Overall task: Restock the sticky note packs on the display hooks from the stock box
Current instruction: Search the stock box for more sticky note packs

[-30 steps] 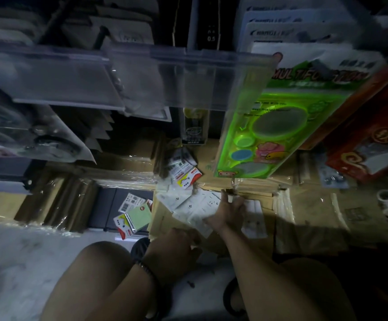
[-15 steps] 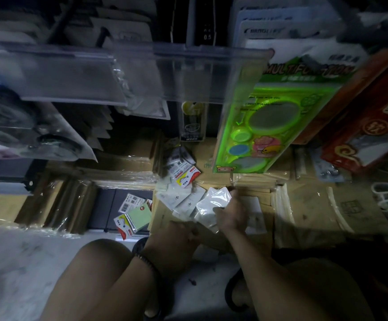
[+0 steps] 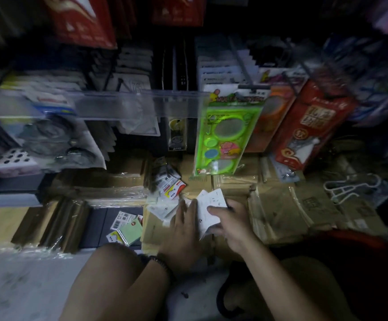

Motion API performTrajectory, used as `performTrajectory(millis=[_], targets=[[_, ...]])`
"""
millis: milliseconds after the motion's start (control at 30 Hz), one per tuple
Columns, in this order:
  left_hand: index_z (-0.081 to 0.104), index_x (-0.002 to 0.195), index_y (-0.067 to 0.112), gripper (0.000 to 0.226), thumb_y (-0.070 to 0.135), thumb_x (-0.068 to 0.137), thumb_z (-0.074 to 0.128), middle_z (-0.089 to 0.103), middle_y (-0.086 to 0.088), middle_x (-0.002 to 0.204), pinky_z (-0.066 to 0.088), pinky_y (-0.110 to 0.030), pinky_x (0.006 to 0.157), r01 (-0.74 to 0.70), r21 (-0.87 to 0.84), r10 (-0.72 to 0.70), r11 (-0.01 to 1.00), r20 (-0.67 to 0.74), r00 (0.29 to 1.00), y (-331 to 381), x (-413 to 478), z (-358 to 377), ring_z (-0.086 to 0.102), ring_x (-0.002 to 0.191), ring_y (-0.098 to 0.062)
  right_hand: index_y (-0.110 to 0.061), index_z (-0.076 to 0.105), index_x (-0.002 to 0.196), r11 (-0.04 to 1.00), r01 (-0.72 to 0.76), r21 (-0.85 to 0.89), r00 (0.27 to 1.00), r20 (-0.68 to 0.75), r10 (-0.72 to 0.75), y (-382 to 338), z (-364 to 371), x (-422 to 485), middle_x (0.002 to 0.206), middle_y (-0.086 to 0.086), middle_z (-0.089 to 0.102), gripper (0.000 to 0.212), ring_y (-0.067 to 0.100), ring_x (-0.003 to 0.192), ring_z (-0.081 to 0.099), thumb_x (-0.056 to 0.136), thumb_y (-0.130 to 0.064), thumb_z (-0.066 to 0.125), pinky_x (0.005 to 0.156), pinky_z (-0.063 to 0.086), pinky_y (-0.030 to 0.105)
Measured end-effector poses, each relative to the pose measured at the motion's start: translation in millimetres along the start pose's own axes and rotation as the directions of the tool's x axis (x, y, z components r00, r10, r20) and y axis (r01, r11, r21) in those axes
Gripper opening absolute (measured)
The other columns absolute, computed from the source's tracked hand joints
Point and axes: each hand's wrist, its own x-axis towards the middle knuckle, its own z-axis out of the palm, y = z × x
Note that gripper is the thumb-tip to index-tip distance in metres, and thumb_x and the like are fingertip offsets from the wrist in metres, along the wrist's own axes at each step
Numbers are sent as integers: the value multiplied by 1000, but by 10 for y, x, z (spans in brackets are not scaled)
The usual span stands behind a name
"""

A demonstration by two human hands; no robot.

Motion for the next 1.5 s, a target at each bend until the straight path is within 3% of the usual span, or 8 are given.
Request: performTrajectory(millis=[167, 267, 467, 733, 867, 1033, 1167, 1500], targets=[[47, 153, 26, 51, 17, 104, 59, 60, 2, 147, 36, -9, 110, -44, -402, 30, 914, -42, 999, 20, -184, -167, 57, 135, -11, -27, 84, 87, 986, 143, 80, 990, 3, -144, -28, 45, -544, 84, 2, 80, 18, 23, 84, 77, 96, -38, 73, 68, 59, 36], [77, 113, 26, 15, 28, 99, 73, 81, -2, 106, 62, -46, 93, 167, -728, -160, 665, 80, 984, 160, -333, -384, 76, 100, -15, -43, 83, 97, 965, 260, -41, 965, 35, -259, 1, -41, -769, 103, 4, 79, 20, 23, 97, 76, 93, -50, 65, 78, 57, 35], [72, 130, 17, 50, 26, 85, 91, 76, -16, 127, 56, -69, 97, 235, -907, -98, 349, 215, 972, 262, -622, -777, 73, 117, -40, -58, 62, 137, 842, 462, -277, 886, 95, -455, 68, -209, -1218, 137, -21, 57, 60, 6, 115, 67, 92, -21, 75, 97, 61, 35], [65, 132, 12, 40, 36, 101, 69, 76, -19, 123, 64, -51, 82, 127, -953, -97, 274, 104, 990, 724, -967, -1684, 73, 113, -44, -52, 64, 137, 810, 581, -78, 813, 89, -575, -580, -256, -1742, 104, -11, 75, 70, 27, 66, 63, 94, 3, 69, 60, 50, 39], [71, 128, 7, 37, 33, 101, 71, 78, -19, 119, 63, -45, 80, -12, -929, -42, 371, -30, 999, 948, -1063, -2241, 76, 103, -38, -52, 59, 143, 728, 681, -80, 730, 154, -666, -1129, -301, -2068, 137, -18, 69, 67, 25, 67, 62, 100, -2, 68, 63, 49, 31], [67, 130, 5, 32, 18, 101, 68, 79, -17, 118, 64, -56, 84, -148, -869, 16, 472, -159, 987, 1334, -1137, -2962, 78, 101, -39, -53, 60, 141, 664, 741, -96, 670, 168, -723, -1826, -337, -2412, 68, 6, 52, 66, 9, 53, 36, 99, -3, 70, 54, 30, 23], [65, 128, 14, 33, 6, 97, 71, 81, -4, 117, 67, -44, 78, -292, -808, 47, 512, -313, 949, 1701, -1171, -3533, 79, 105, -27, -46, 70, 132, 611, 791, 24, 601, 147, -785, -2439, -309, -2668, 136, -22, 69, 65, 14, 117, 72, 96, 7, 68, 94, 63, 40], [65, 132, 11, 33, 3, 100, 65, 79, -7, 122, 63, -52, 94, -530, -645, 236, 551, -488, 840, 2423, -1199, -4939, 77, 111, -29, -36, 74, 127, 374, 919, 128, 371, 45, -927, -3975, -295, -3147, 130, -15, 74, 60, 4, 121, 70, 92, 13, 69, 100, 59, 27]])
